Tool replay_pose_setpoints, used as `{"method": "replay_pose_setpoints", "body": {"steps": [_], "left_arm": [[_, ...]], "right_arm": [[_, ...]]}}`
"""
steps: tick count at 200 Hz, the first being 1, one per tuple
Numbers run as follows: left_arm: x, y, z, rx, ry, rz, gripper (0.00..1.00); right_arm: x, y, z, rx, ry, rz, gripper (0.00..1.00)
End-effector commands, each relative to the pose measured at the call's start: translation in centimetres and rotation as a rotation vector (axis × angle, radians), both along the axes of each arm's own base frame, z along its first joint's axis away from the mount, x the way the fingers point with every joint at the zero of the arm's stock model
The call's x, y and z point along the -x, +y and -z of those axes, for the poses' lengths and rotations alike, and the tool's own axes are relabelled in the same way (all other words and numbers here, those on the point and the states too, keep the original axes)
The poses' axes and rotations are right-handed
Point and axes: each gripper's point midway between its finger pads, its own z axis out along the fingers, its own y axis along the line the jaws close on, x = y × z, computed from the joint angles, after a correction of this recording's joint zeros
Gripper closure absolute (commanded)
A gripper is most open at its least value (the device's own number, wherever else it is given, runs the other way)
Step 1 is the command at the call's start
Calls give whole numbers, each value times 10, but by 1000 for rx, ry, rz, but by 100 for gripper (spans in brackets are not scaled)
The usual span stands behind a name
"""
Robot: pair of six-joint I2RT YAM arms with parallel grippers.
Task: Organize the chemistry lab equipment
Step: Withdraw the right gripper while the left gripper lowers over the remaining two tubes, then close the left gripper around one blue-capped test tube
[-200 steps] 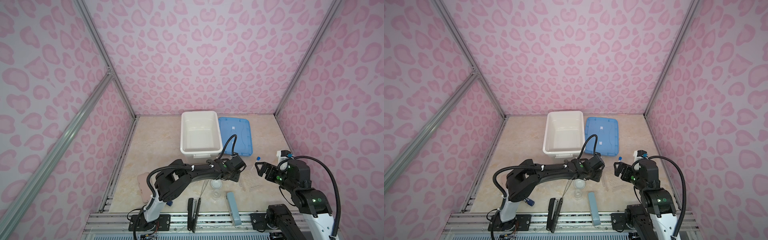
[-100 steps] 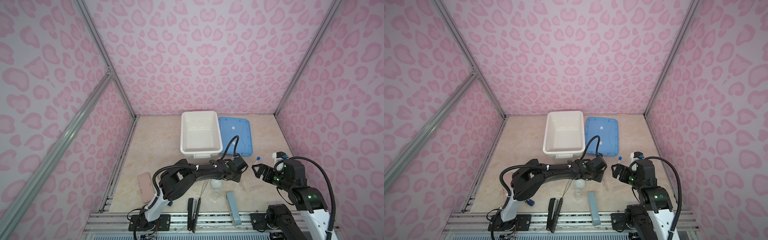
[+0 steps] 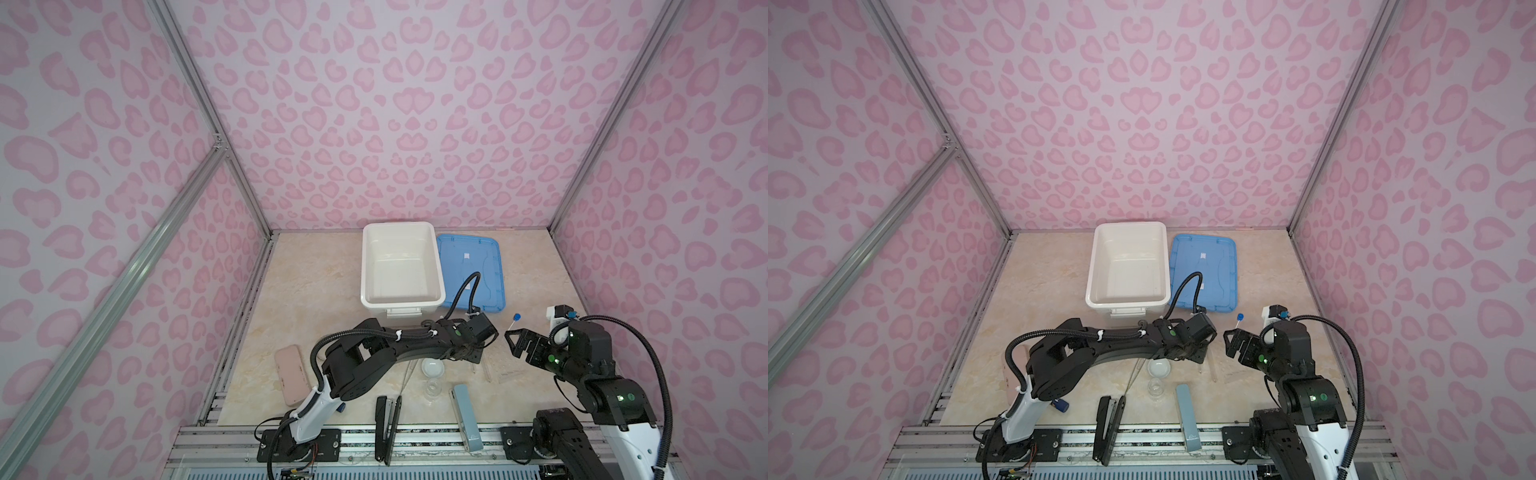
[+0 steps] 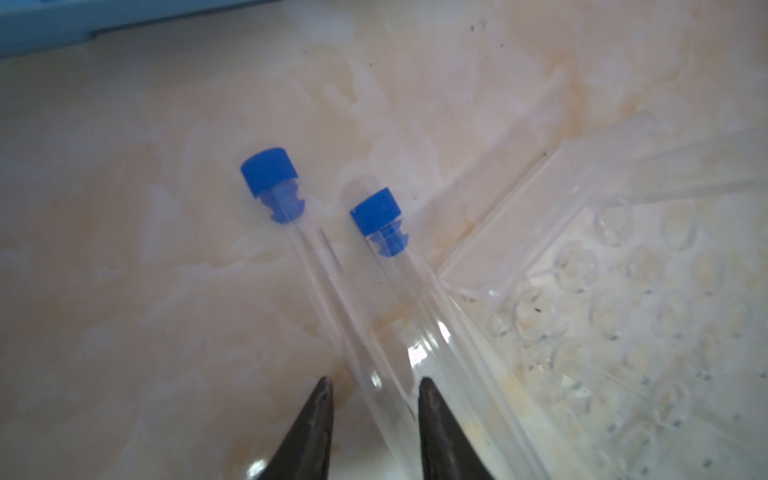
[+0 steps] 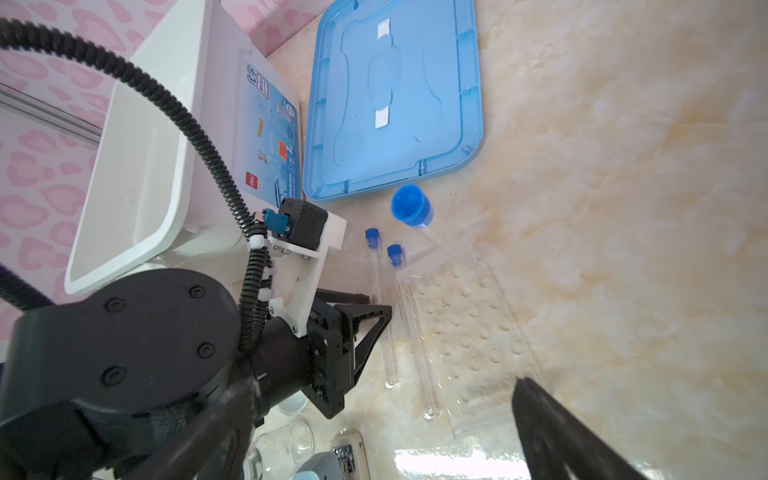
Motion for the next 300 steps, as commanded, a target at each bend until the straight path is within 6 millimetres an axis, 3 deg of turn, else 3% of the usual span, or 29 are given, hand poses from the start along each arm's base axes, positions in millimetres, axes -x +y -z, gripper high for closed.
{"method": "replay_pose_setpoints", "body": {"steps": [1,40,45,54,117,198,224,264,300], "left_arm": [[10,32,12,-147,44,-9,63],[20,42,8,-158,69,16,63],[21,41,9,-156,80,21,70],[23,40,11,-158,97,27,73],[20,40,12,-184,115,29,73],[22,49,30,-259,140,60,72],[21,55,31,-282,117,49,80],[13,50,18,-238,63,47,82],[2,34,-9,-96,-37,76,85]], "right_arm": [[-3,0,-3,0,-17,4,2],[-3,0,-1,0,-4,2,2],[-3,0,-2,-1,-7,4,2],[-4,-1,-2,1,-11,6,2],[-4,-1,-5,2,-27,5,2],[-3,-3,-7,5,-49,22,2],[-6,-5,-7,12,-52,32,2],[-10,-4,-6,14,-46,26,3],[-10,-3,-13,3,-65,22,3]]}}
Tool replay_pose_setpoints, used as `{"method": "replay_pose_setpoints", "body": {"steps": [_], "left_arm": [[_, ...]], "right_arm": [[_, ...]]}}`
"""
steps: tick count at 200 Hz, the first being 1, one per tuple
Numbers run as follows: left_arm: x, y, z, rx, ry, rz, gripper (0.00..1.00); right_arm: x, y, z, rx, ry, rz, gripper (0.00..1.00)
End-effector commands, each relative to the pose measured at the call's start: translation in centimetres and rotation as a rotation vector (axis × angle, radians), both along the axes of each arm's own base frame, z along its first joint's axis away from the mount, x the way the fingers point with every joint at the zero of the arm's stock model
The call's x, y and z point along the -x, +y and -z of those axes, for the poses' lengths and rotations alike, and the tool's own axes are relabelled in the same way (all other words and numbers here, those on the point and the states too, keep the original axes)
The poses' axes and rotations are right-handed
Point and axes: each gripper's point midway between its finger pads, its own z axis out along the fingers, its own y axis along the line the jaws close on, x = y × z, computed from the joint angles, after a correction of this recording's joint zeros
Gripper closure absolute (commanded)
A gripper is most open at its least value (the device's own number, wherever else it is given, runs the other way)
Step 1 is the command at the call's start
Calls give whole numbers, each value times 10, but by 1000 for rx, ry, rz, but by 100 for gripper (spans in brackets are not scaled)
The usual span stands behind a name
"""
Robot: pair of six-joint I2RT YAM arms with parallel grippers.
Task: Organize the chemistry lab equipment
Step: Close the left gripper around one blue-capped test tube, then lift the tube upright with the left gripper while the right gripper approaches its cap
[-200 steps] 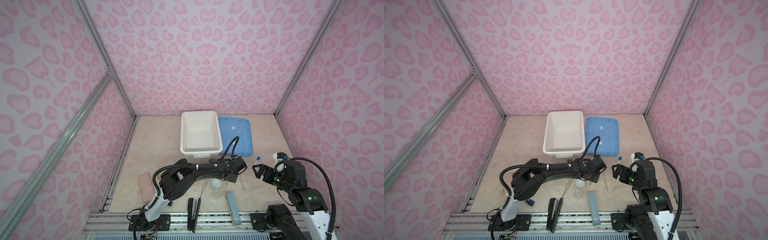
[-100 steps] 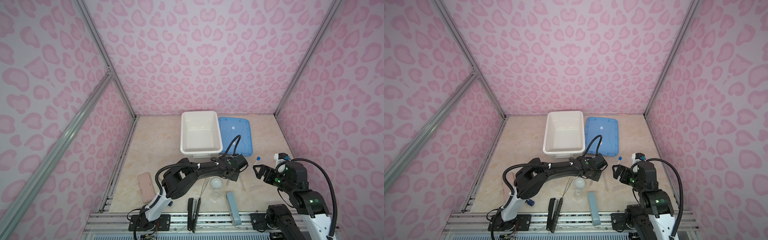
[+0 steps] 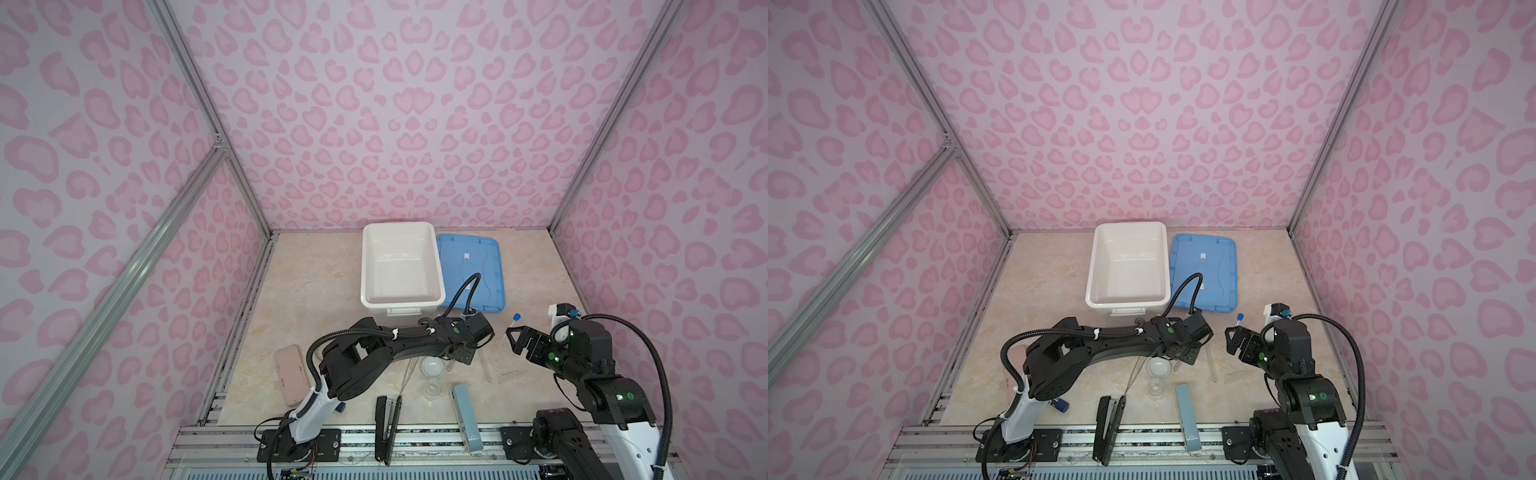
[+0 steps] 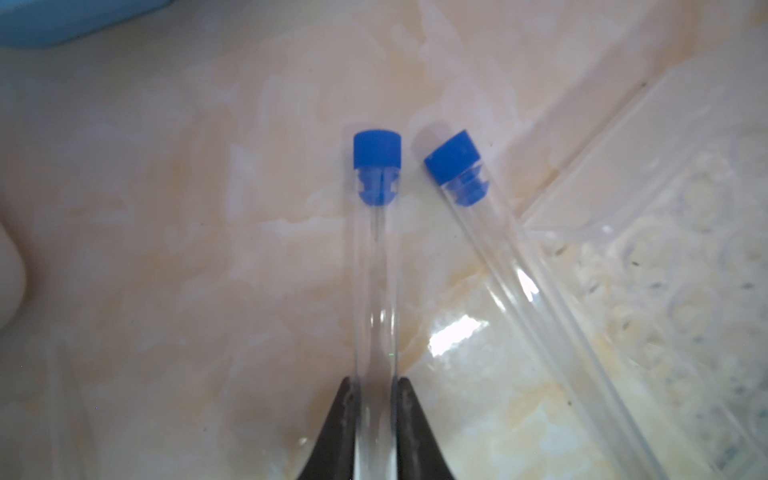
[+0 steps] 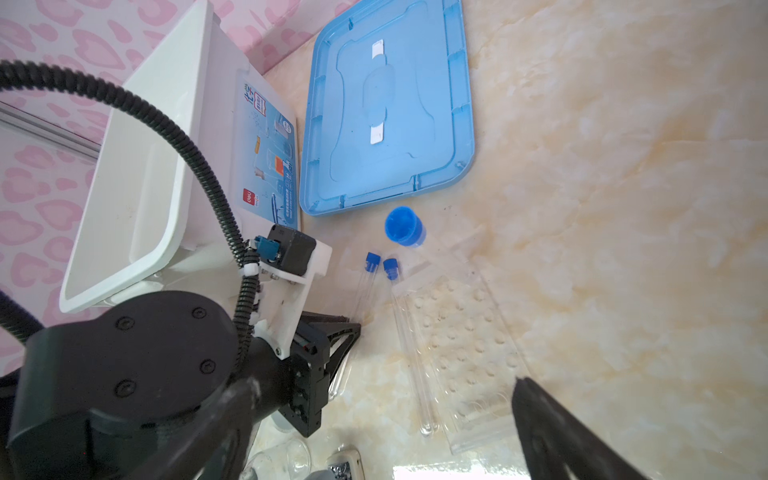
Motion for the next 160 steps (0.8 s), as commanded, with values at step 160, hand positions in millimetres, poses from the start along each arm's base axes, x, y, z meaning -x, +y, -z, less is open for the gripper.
{"method": "replay_pose_setpoints", "body": {"steps": [160], "left_arm": [[12,2,-193,540,-472,250,88]], "right_arm": [[-49,58,-88,-220,-154,-294,16]]}}
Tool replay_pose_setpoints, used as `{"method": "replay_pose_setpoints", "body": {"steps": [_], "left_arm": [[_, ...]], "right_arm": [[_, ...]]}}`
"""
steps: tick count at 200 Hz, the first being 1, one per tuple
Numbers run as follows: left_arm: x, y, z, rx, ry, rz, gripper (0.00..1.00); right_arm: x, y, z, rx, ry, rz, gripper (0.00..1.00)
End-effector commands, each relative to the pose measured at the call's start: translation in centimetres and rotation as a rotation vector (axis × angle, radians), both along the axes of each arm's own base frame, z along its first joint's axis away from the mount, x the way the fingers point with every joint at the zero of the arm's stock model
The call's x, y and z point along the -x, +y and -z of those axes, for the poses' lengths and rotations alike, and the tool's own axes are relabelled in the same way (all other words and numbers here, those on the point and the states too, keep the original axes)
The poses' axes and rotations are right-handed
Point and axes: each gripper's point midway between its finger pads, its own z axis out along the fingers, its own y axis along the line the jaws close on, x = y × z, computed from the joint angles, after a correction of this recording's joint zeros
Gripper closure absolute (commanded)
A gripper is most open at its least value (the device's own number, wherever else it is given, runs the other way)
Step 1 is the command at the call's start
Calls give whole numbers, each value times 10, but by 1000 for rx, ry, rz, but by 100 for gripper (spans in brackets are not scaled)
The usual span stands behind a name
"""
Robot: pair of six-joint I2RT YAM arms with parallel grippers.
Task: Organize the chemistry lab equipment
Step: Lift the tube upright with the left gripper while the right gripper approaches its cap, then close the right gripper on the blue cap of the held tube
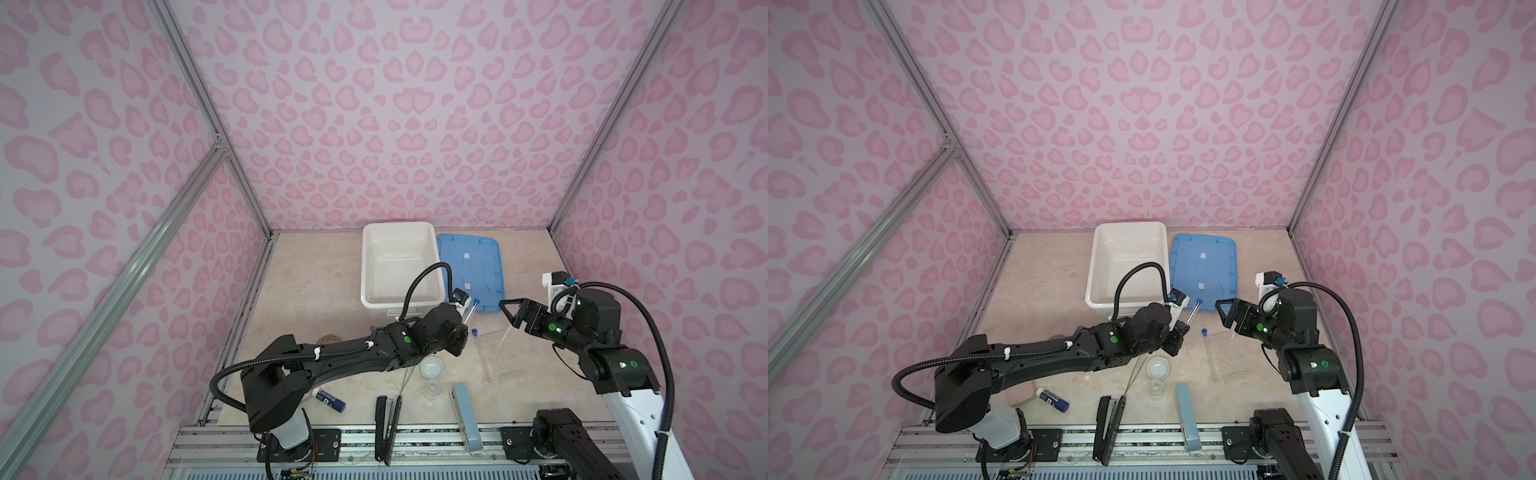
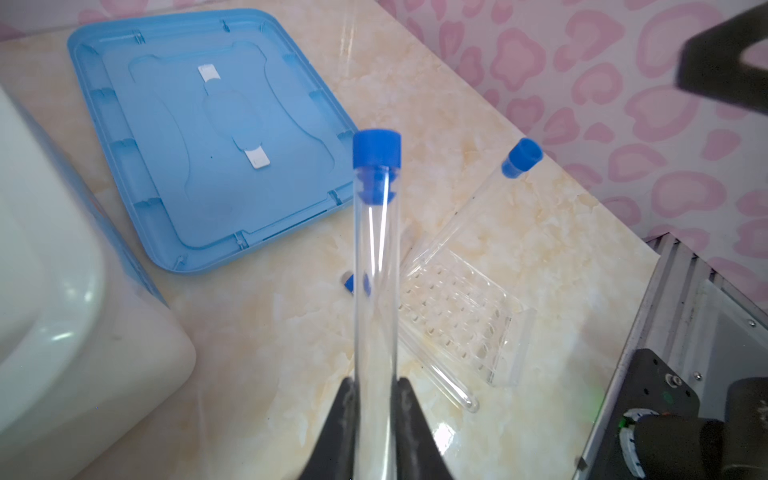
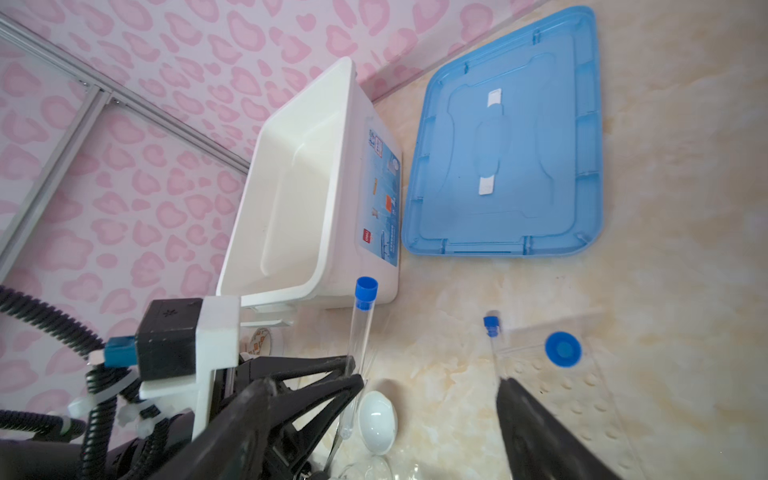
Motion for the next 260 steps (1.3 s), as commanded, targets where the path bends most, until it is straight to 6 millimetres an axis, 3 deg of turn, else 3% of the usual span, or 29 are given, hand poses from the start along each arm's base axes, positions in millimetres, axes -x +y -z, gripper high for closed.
{"method": "replay_pose_setpoints", "body": {"steps": [1,27,137,215,260], "left_arm": [[6,-4,-32,75,-110,50,89],[14,-2,-36,65,-136,78,88],[23,-7,-48,88,-158,108,88],[24,-12,-45,77,-153,109,87],[23,-15,-43,72,-146,107,85]], "right_arm": [[-6,17,-13,-59,-42,-101,16],[-12,32,-11,-123,-16,-175,23],[-18,61,6,-158,0,-227,52],[-15,61,13,-175,14,-218,78],[-14,60,16,-171,21,-213,84]]}}
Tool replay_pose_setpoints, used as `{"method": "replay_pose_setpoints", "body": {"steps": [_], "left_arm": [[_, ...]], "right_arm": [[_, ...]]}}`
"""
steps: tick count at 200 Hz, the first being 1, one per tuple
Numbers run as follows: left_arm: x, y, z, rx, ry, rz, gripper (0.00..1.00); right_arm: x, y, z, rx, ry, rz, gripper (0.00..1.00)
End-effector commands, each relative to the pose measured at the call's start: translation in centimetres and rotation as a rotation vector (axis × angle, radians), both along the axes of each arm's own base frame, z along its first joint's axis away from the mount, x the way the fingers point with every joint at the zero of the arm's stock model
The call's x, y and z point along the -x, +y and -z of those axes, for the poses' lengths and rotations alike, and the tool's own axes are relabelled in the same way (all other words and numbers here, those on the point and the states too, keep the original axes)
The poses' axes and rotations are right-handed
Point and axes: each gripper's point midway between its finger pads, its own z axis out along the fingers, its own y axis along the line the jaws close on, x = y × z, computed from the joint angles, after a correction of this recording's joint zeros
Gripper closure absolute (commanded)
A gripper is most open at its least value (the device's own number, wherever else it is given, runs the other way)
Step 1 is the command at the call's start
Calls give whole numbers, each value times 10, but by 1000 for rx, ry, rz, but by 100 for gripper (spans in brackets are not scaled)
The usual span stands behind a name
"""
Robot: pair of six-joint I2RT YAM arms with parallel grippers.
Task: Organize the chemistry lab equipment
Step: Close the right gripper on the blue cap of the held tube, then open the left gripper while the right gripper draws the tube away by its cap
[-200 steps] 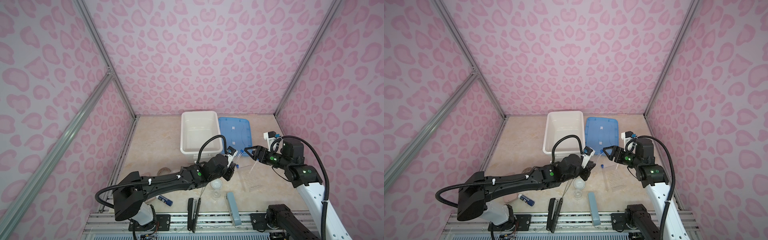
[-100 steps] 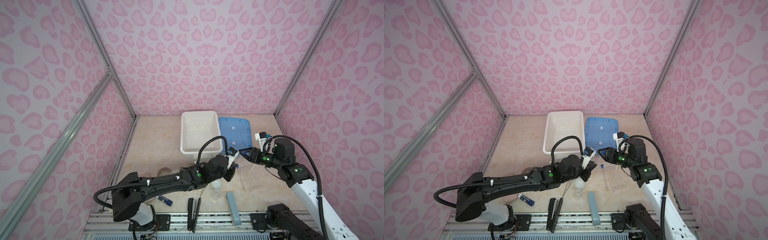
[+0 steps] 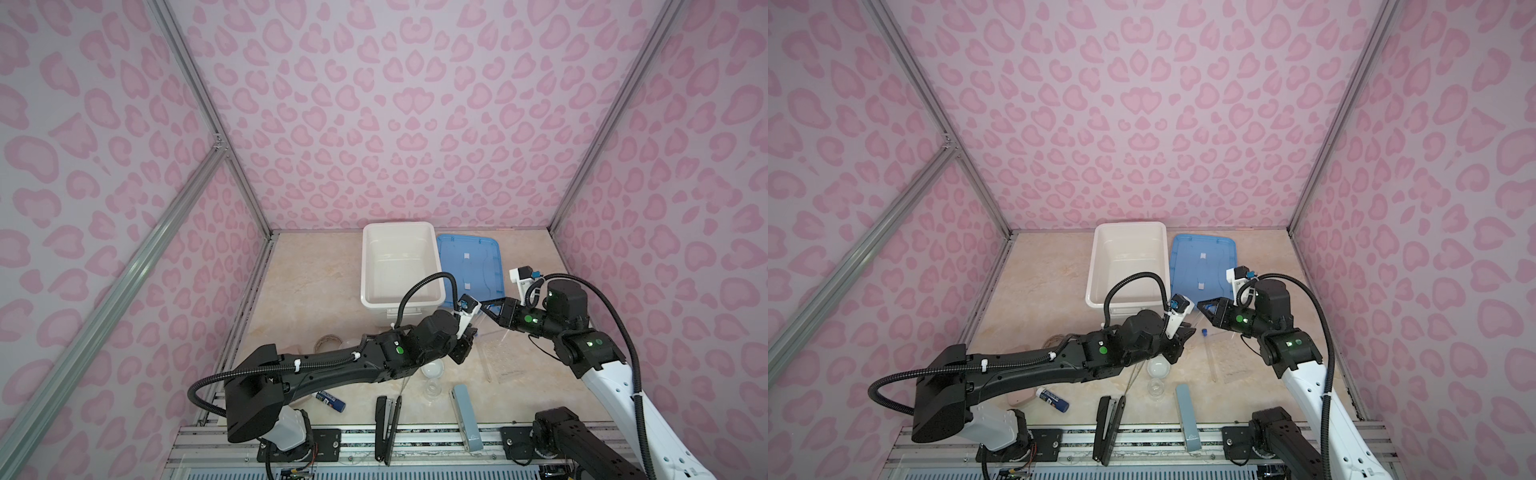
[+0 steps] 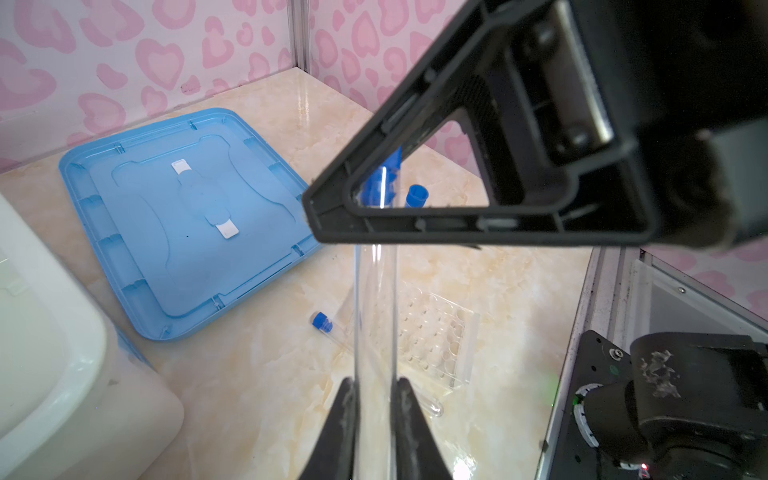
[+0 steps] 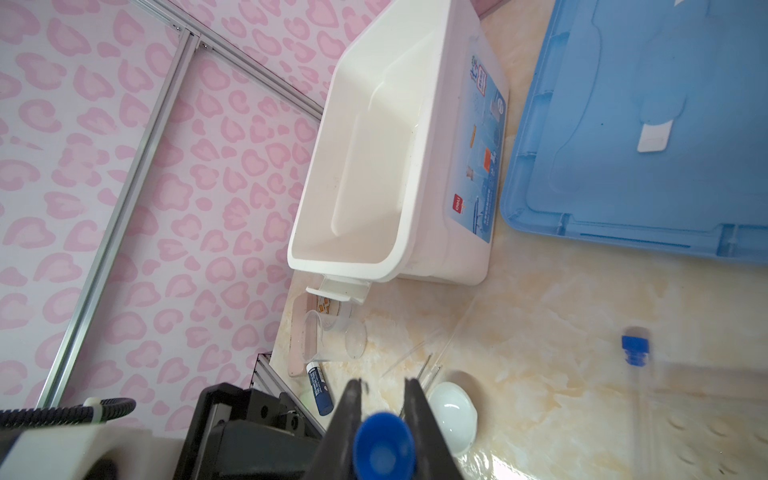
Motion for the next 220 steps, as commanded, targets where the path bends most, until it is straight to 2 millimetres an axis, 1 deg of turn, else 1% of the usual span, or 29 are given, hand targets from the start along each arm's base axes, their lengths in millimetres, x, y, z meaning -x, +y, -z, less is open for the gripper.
{"method": "replay_pose_setpoints", "body": {"steps": [1,10,26,28,41,48,52,59,64,67,79,110,119,126,140,148,171,183,210,220], "left_arm": [[-2,-5,-7,20,-14,-1,85],[-2,-6,-6,18,-11,0,81],[-3,-7,-5,25,-6,-6,65],[-3,-6,-5,26,-4,-10,61],[-5,-4,-8,45,7,-33,43],[-6,-4,-9,55,17,-46,26],[-6,-3,-11,63,23,-51,18],[-6,-2,-14,83,37,-63,6],[-6,-1,-16,100,53,-77,0],[-7,0,-19,114,64,-87,2],[-5,0,-25,166,112,-106,2],[-4,-3,-31,223,200,-134,2],[-4,-5,-29,218,216,-140,2],[-5,-7,-26,213,224,-143,2],[-5,-11,-20,205,235,-141,2],[-6,-13,-17,199,242,-140,2],[-6,-17,-6,184,265,-141,2],[-6,-19,-1,176,273,-141,2],[-7,-25,18,135,313,-156,0],[-6,-29,25,120,328,-151,2]], "right_arm": [[-2,0,-1,-3,-20,2,84],[-2,-1,0,2,-19,7,84],[-1,-4,0,29,-28,21,84],[-1,-5,1,33,-29,24,84],[-1,-12,1,71,-40,50,84],[0,-17,2,103,-48,68,84],[0,-20,2,123,-52,81,85],[2,-25,2,156,-65,99,85],[3,-30,1,182,-78,116,85],[4,-33,1,195,-85,128,85],[7,-45,0,257,-120,176,85],[18,-77,-6,390,-202,309,85],[21,-89,-8,415,-220,368,85],[25,-101,-12,419,-251,446,86],[33,-123,-12,434,-283,567,86],[36,-131,-10,447,-287,609,86],[44,-147,2,478,-255,683,87],[45,-151,10,475,-241,709,87],[47,-160,23,461,-256,780,87],[46,-164,27,458,-264,804,87]]}}
